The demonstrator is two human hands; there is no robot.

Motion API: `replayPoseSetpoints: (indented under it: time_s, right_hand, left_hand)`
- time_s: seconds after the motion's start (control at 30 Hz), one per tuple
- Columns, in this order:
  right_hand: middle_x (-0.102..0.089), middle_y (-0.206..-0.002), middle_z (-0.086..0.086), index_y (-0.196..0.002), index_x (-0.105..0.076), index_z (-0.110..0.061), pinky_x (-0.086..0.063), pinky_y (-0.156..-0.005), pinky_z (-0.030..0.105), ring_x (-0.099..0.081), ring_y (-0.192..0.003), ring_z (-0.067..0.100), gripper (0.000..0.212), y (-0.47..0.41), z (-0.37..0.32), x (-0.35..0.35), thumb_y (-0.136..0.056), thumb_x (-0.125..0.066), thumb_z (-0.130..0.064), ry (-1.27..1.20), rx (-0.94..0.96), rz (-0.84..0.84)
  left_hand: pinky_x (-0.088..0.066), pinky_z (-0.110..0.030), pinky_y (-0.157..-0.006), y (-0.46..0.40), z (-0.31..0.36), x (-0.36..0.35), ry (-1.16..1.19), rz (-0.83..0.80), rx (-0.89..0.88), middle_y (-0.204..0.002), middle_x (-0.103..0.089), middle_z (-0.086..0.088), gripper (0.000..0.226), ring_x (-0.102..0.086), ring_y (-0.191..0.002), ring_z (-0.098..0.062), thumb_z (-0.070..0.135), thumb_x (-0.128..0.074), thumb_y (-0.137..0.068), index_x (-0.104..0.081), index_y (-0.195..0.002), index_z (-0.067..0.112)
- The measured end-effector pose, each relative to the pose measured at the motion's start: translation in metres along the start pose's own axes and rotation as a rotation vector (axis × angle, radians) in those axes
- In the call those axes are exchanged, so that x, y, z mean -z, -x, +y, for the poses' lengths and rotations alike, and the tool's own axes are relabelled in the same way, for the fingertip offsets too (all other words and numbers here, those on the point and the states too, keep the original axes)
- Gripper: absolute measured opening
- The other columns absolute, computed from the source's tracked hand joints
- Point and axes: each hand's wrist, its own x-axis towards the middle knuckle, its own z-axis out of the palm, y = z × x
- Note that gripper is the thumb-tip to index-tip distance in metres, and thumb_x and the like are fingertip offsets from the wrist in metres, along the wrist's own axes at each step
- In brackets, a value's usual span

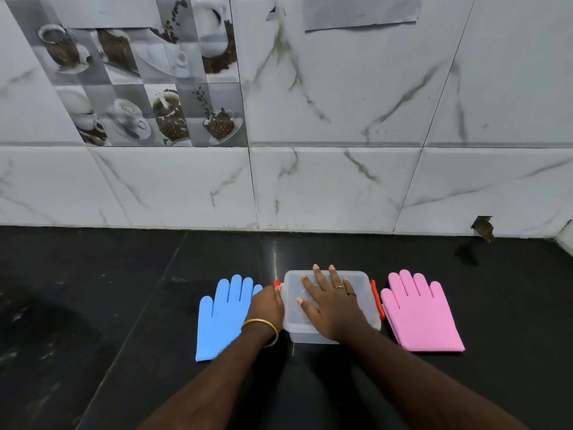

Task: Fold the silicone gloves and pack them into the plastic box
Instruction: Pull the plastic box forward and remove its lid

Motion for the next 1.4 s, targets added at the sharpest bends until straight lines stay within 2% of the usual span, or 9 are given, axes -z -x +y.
replayPoseSetpoints:
  time_s: [0.23,0.33,0.43,0.5,0.63,0.77,0.9,1.07,1.4]
  right_hand:
    - [-0.002,-0.167,-0.005,-0.156,-0.01,-0.037,-0.003,-0.121,0.051,0.002,-0.153,0.028,0.065,0.0,0.001,0.0,-0.097,-0.02,-0.064,0.014,-0.005,-0.022]
    - [-0.001,-0.167,-0.006,-0.156,-0.009,-0.038,-0.003,-0.121,0.052,0.002,-0.153,0.028,0.066,0.0,0.001,0.0,-0.096,-0.019,-0.064,0.01,-0.004,-0.017]
    - [-0.002,-0.167,-0.006,-0.156,-0.01,-0.037,-0.003,-0.121,0.052,0.003,-0.153,0.027,0.066,0.001,0.002,0.001,-0.097,-0.02,-0.064,-0.016,0.001,-0.008]
    - [0.0,-0.167,-0.006,-0.156,-0.01,-0.037,-0.002,-0.121,0.051,0.005,-0.153,0.026,0.065,0.001,0.001,0.003,-0.098,-0.022,-0.062,-0.041,0.003,-0.016]
    - [0.0,-0.167,-0.004,-0.157,-0.015,-0.033,-0.002,-0.122,0.046,0.009,-0.153,0.022,0.06,0.0,0.005,0.014,-0.102,-0.032,-0.05,-0.217,0.001,-0.076]
    - [-0.044,-0.153,0.002,-0.145,-0.046,-0.019,-0.027,-0.117,0.037,-0.032,-0.146,0.021,0.049,0.011,0.022,0.029,-0.098,-0.053,-0.029,-0.504,-0.254,0.39]
    - [-0.06,-0.136,0.004,-0.14,-0.05,-0.016,-0.045,-0.103,0.036,-0.057,-0.125,0.023,0.051,0.028,0.046,0.029,-0.095,-0.059,-0.038,-0.623,-0.637,0.455]
    - [-0.071,-0.088,0.0,-0.093,-0.068,-0.019,-0.056,-0.08,0.036,-0.064,-0.079,0.012,0.026,0.04,0.061,0.02,-0.1,-0.05,-0.036,-0.596,-0.643,0.369]
    - [-0.067,-0.082,0.0,-0.087,-0.068,-0.013,-0.045,-0.071,0.026,-0.06,-0.076,0.013,0.03,0.034,0.069,0.017,-0.102,-0.046,-0.029,-0.626,-0.706,0.345]
  left_hand:
    - [-0.057,-0.039,-0.091,-0.006,-0.008,0.001,0.187,-0.179,0.219,-0.1,-0.071,-0.009,0.036,-0.069,-0.091,-0.024,0.04,-0.041,-0.101,-0.06,-0.108,0.011]
    - [-0.054,-0.037,-0.094,-0.012,-0.005,0.008,-0.036,-0.143,0.219,-0.109,-0.07,-0.012,0.04,-0.068,-0.098,-0.025,0.041,-0.043,-0.099,-0.06,-0.115,0.008]
    - [-0.051,-0.034,-0.089,-0.014,0.009,0.026,-0.122,0.075,0.039,-0.116,-0.066,-0.01,0.054,-0.063,-0.103,-0.025,0.055,-0.035,-0.097,-0.057,-0.118,0.01]
    - [-0.047,-0.036,-0.096,-0.016,0.022,0.037,-0.082,0.118,-0.241,-0.128,-0.059,-0.008,0.07,-0.056,-0.116,-0.026,0.069,-0.038,-0.088,-0.051,-0.127,0.013]
    - [-0.014,-0.047,-0.12,-0.023,0.06,0.042,-0.277,-0.406,-0.524,-0.164,-0.002,-0.003,0.131,-0.002,-0.151,-0.024,0.087,-0.057,-0.057,-0.004,-0.155,0.018]
    - [-0.002,-0.049,-0.121,-0.028,0.083,0.024,-0.659,-0.584,-0.58,-0.163,0.016,-0.005,0.15,0.014,-0.15,-0.026,0.081,-0.072,-0.047,0.013,-0.153,0.015]
    - [-0.018,-0.054,-0.119,-0.031,0.091,0.009,-0.803,-0.613,-0.521,-0.163,-0.007,-0.004,0.145,-0.012,-0.148,-0.029,0.069,-0.082,-0.047,0.003,-0.154,0.019]
    - [-0.026,-0.055,-0.115,-0.032,0.09,0.002,-0.835,-0.588,-0.506,-0.158,-0.023,-0.004,0.143,-0.027,-0.142,-0.028,0.066,-0.084,-0.044,-0.005,-0.153,0.021]
    - [-0.026,-0.056,-0.115,-0.032,0.091,0.002,-0.805,-0.603,-0.484,-0.158,-0.023,-0.003,0.14,-0.025,-0.143,-0.027,0.063,-0.085,-0.045,-0.007,-0.153,0.022]
